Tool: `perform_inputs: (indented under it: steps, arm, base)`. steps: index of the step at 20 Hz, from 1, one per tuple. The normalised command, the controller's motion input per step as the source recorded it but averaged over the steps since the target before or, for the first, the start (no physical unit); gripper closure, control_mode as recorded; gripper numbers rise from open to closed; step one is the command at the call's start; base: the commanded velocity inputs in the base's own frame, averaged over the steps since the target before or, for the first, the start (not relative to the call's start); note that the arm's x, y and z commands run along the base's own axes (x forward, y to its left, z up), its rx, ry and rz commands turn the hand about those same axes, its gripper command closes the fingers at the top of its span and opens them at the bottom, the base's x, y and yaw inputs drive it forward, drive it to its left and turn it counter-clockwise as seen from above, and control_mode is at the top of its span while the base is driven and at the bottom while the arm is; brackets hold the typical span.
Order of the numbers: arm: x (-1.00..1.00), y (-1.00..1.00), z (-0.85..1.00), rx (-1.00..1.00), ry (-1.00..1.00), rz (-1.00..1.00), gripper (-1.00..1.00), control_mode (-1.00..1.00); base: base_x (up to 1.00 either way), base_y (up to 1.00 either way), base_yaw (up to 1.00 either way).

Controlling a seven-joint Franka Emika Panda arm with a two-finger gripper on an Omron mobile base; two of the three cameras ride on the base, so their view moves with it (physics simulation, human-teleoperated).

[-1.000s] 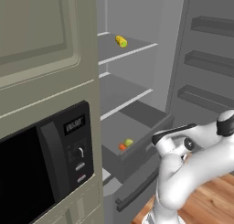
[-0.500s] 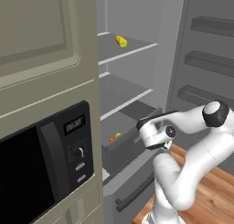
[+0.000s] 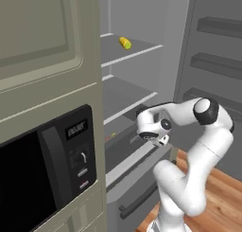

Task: Place the lemon and carrot inside the fridge drawer. Close the drawer after placing the vegetables.

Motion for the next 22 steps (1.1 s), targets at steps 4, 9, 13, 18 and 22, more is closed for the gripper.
perform_inputs:
  steps: [4, 9, 13, 18, 22]
  arm:
    - [0.61, 0.34, 0.14, 0.04, 0.13, 0.0, -1.0, -1.0]
    - [0.04, 0.06, 0.28, 0.05, 0.07, 0.0, -1.0, -1.0]
    - [-0.91, -0.34, 0.6, 0.05, 0.0, -0.04, -1.0, -1.0]
    - [-1.0, -0.07, 0.32, 0.02, 0.0, -0.09, -1.0, -1.0]
    - [-0.9, 0.21, 0.02, 0.0, 0.0, -0.11, -1.0, -1.0]
  base:
    - [0.0, 0.0, 0.0]
    - [0.0, 0.0, 0.0]
    - [0.0, 0.0, 0.0]
    - [0.0, 0.0, 0.0]
    - [0.0, 0.0, 0.0]
